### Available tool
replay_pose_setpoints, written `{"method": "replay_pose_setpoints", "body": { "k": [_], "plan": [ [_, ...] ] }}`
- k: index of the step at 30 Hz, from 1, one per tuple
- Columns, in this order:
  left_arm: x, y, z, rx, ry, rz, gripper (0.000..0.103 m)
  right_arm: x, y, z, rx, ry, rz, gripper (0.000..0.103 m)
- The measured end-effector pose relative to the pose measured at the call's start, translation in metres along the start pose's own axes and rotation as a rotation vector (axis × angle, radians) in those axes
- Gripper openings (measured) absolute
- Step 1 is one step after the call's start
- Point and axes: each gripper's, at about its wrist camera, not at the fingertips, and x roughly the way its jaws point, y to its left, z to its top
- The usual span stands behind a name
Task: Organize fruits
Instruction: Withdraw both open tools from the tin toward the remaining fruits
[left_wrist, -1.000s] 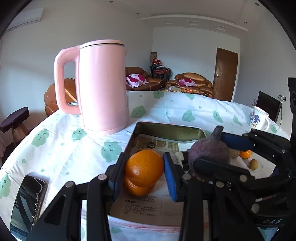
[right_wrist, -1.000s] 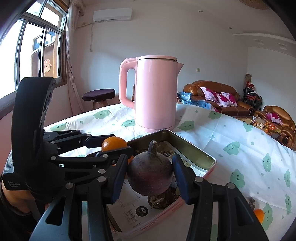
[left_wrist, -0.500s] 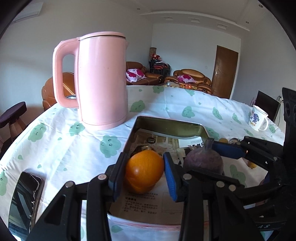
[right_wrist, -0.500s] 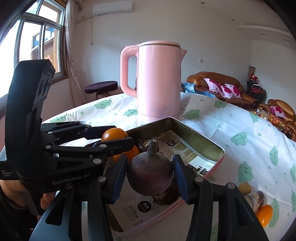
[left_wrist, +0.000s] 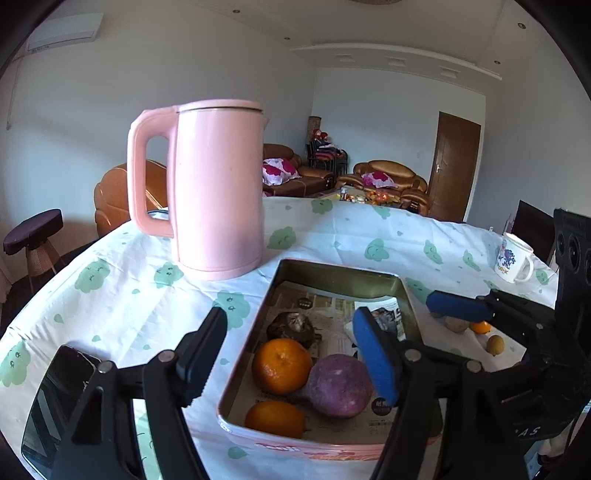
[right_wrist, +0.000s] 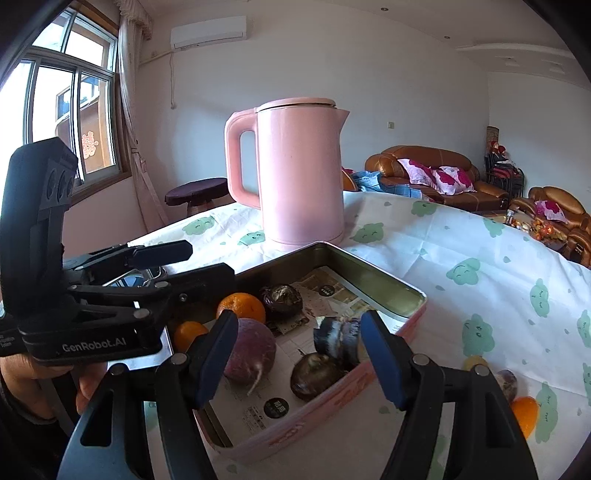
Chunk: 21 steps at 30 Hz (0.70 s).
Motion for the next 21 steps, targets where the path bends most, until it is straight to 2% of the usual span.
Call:
{"method": "replay_pose_setpoints", "body": {
  "k": [3,10,12,15,19,21],
  "plan": [
    [-0.008,-0.012,0.003,0.007,-0.033,-0.008,0.087,-0.024,-0.015,-0.007,-0.004,-0.006,-0.078,0.070],
    [-0.006,-0.059,-0.001,0.087,-0.024,-0.075,0.087,-0.080,-0.093,-0.036,0.123,0.031,-0.333,0.070],
    [-0.004,-0.073,-0.005,0.112,-0.010,-0.097,0.088,-0.091,-0.114,-0.045,0.176,0.044,-0.376,0.070],
    [0.000,-0.092,-0.009,0.145,0.012,-0.126,0.088,-0.098,-0.129,-0.053,0.210,0.068,-0.388,0.070],
    [0.004,-0.113,-0.011,0.194,0.025,-0.144,0.088,-0.094,-0.132,-0.058,0.223,0.099,-0.351,0.070],
    [0.007,-0.121,-0.011,0.212,0.030,-0.148,0.088,-0.088,-0.127,-0.059,0.202,0.120,-0.340,0.065]
  ]
}}
